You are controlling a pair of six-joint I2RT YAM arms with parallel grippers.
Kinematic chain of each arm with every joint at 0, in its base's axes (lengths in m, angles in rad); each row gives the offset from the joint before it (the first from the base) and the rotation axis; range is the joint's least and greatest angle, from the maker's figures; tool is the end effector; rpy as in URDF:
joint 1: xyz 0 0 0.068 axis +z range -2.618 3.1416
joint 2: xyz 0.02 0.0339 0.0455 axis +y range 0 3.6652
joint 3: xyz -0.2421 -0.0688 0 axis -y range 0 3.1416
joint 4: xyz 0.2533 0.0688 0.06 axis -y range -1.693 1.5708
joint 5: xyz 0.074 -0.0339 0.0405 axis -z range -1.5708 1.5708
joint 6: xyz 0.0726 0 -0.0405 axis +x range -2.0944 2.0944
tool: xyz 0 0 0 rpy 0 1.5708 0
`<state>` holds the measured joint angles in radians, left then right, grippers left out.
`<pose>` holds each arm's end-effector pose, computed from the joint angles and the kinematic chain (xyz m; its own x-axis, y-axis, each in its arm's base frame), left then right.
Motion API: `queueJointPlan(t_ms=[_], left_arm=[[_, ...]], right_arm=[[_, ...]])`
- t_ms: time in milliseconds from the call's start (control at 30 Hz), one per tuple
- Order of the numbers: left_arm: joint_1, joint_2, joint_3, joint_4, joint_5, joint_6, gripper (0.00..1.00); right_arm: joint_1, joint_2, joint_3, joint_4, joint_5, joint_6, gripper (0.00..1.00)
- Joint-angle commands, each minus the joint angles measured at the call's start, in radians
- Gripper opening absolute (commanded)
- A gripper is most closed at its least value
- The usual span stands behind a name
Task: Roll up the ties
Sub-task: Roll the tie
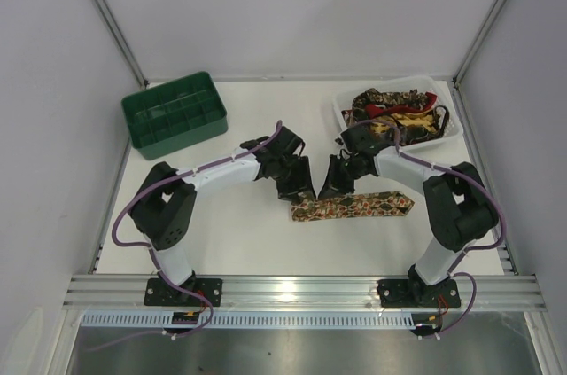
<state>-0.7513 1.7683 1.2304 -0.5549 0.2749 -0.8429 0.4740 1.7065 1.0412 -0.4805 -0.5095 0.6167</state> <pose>0.2657 -0.2751 0.1449 -0.9903 -0.0583 -0.1261 0.0133 0.8637 -0.5038 0.2914 0.1893 0.1191 -0.9952 0.0569 -0.0794 -0.0022 0.7993 0.6010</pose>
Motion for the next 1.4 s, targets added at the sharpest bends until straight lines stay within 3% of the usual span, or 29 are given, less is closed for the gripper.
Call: queueJointPlan(t_ms=[0, 600, 800, 900, 1067, 1233, 1367], left_arm=[[-0.016, 0.005, 0.052, 0.055, 0.046, -0.036, 0.55], [-0.028, -0.093, 0.032, 0.067, 0.005, 0.063, 0.57], [0.013, -0.265, 0.015, -0.072, -0.108, 0.146, 0.60], [0.093, -0.364, -0.051, -0.106, -0.120, 0.160, 0.63], [0.196, -0.493, -0.271, -0.004, 0.035, 0.153, 0.73], [0.207, -0.480, -0.388, 0.159, 0.167, 0.094, 0.79], [0.207, -0.458, -0.436, 0.271, 0.176, 0.047, 0.81]], right_arm=[[-0.021, -0.067, -0.009, -0.026, 0.009, -0.023, 0.00], [0.011, -0.087, 0.066, -0.047, -0.067, -0.012, 0.00], [0.058, -0.071, 0.100, -0.056, -0.081, 0.003, 0.00], [0.095, -0.048, 0.115, -0.035, -0.103, 0.026, 0.00], [0.100, -0.019, 0.094, -0.047, -0.075, 0.012, 0.00], [0.100, 0.021, 0.106, -0.099, -0.026, -0.040, 0.00], [0.092, 0.030, 0.117, -0.135, 0.071, -0.078, 0.00]])
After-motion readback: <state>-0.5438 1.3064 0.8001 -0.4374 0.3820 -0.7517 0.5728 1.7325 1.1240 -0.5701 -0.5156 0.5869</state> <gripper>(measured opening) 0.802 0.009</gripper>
